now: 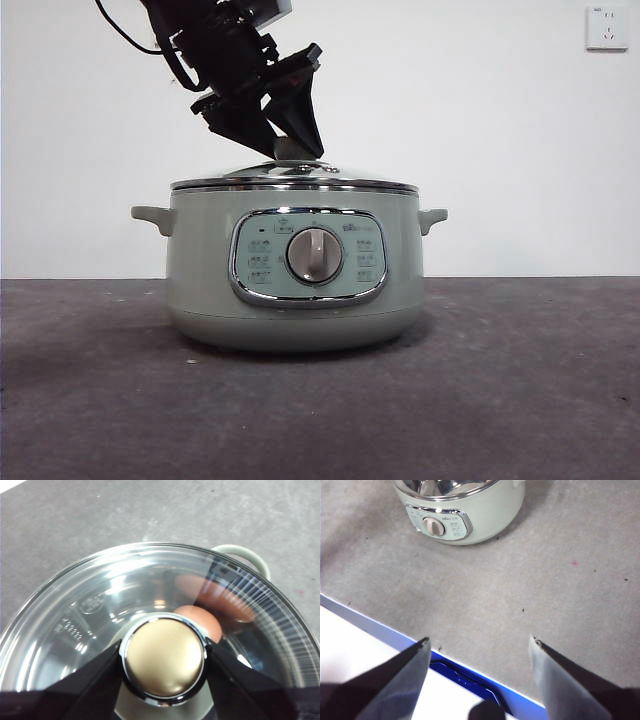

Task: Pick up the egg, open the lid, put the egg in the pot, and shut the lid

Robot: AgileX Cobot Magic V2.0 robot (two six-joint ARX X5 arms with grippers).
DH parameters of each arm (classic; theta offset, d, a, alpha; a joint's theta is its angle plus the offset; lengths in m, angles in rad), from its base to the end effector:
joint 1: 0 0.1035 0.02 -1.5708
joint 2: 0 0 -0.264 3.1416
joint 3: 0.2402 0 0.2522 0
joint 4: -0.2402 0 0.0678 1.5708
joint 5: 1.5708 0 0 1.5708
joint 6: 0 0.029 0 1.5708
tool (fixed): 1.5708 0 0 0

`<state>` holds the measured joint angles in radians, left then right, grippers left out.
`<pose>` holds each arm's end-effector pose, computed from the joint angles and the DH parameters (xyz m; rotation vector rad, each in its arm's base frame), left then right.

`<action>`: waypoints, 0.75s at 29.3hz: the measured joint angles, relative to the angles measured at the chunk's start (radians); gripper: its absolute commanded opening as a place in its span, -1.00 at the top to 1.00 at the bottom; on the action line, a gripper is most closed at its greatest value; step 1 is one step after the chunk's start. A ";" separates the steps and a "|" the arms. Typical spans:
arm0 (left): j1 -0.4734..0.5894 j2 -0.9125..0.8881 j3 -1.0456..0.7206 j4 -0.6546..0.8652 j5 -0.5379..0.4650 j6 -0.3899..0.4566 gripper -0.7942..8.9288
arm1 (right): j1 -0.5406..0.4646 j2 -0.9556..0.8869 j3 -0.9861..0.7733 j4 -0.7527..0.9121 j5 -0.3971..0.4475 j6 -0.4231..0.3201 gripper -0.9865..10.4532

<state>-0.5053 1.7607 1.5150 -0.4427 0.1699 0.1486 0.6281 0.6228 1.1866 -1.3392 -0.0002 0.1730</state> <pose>0.3445 -0.1962 0.3001 0.2543 0.6429 -0.6991 0.0402 0.0292 0.3714 -0.0837 0.7960 0.5279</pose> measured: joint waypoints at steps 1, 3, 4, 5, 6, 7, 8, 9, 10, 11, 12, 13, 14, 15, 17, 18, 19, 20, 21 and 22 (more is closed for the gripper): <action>0.000 0.000 0.002 -0.004 -0.002 0.000 0.85 | 0.000 0.000 0.000 -0.001 0.000 0.000 0.24; 0.000 0.000 0.002 -0.005 -0.003 0.000 0.85 | 0.000 0.000 0.000 0.000 0.000 0.000 0.24; 0.000 0.000 0.002 -0.007 -0.003 0.000 0.85 | 0.000 0.000 0.000 0.000 0.000 0.000 0.24; 0.000 0.000 0.003 -0.011 -0.003 0.000 0.85 | 0.000 0.000 0.000 0.000 0.000 0.000 0.24; 0.000 0.000 0.003 -0.014 -0.003 0.000 0.85 | 0.000 0.000 0.000 0.001 0.000 0.000 0.24; 0.000 0.000 0.004 -0.014 -0.003 0.000 0.85 | 0.000 0.000 0.000 0.001 0.000 0.000 0.24; 0.000 0.000 0.004 -0.014 -0.003 0.000 0.84 | 0.000 0.000 0.000 0.000 0.000 0.000 0.24; 0.000 0.000 0.004 -0.014 -0.003 0.000 0.84 | 0.000 0.000 0.000 0.001 0.000 0.000 0.24; 0.000 0.000 0.004 -0.015 -0.003 0.000 0.83 | 0.000 0.000 0.000 0.000 0.000 0.000 0.24; 0.000 0.000 0.004 -0.016 -0.003 0.000 0.79 | 0.000 0.000 0.000 0.001 0.000 0.000 0.24; 0.000 0.000 0.005 -0.016 -0.003 0.000 0.64 | 0.000 0.000 0.000 0.001 0.000 0.000 0.24; 0.000 0.000 0.005 -0.016 -0.002 0.000 0.39 | 0.000 0.000 0.000 0.001 0.000 0.000 0.24; 0.000 0.000 0.005 -0.016 -0.002 0.001 0.19 | 0.000 0.000 0.000 0.000 0.000 0.000 0.24; 0.000 0.000 0.005 -0.017 -0.002 0.001 0.06 | 0.000 0.000 0.000 0.001 0.000 0.000 0.24; 0.000 0.001 0.005 -0.017 -0.002 0.001 0.06 | 0.000 0.000 0.000 0.001 0.000 0.000 0.24; 0.000 0.001 0.005 -0.027 -0.004 0.010 0.06 | 0.000 0.000 0.000 0.000 0.000 0.000 0.24; 0.000 0.001 0.005 -0.027 -0.003 0.016 0.06 | 0.000 0.000 0.000 0.000 0.000 0.000 0.24; 0.000 0.001 0.005 -0.027 -0.004 0.019 0.06 | 0.000 0.000 0.000 0.001 0.000 0.000 0.24; 0.001 0.001 0.005 -0.027 -0.004 0.021 0.06 | 0.000 0.000 0.000 0.001 0.000 0.000 0.24; 0.002 0.001 0.005 -0.028 -0.004 0.024 0.06 | 0.000 0.000 0.000 0.001 0.000 0.000 0.24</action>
<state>-0.5037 1.7615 1.5204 -0.4709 0.1661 0.1722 0.6281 0.6224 1.1866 -1.3384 0.0002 0.1730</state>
